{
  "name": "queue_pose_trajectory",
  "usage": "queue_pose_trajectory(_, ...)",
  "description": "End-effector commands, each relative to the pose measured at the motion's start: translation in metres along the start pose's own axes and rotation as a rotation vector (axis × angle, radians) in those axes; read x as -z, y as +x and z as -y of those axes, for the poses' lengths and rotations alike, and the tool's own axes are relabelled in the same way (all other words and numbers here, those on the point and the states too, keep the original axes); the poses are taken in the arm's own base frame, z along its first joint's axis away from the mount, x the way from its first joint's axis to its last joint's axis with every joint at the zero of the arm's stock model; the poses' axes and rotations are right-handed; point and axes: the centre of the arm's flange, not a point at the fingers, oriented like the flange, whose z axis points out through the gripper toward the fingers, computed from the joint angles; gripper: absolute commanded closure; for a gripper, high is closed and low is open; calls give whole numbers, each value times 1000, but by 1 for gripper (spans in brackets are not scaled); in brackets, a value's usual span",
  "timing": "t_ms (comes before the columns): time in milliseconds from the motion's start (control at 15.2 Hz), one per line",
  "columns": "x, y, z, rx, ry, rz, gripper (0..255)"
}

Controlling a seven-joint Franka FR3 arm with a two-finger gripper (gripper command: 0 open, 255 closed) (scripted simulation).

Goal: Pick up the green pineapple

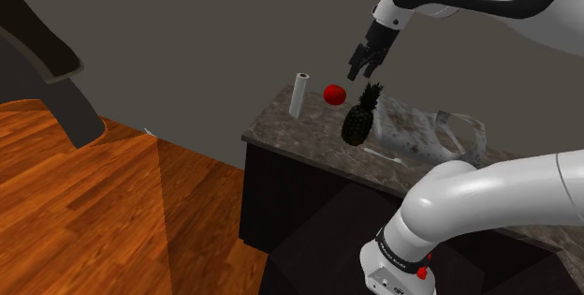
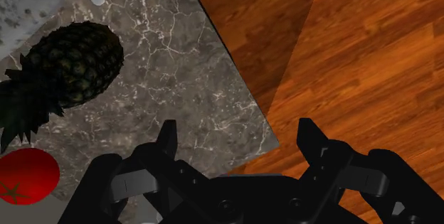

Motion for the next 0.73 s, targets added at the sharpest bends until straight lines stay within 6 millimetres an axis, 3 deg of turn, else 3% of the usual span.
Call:
queue_pose_trajectory(0,-7,6,-25,-14,-8,8,0)
queue_pose_trajectory(660,-36,19,-149,-84,-41,44,0)
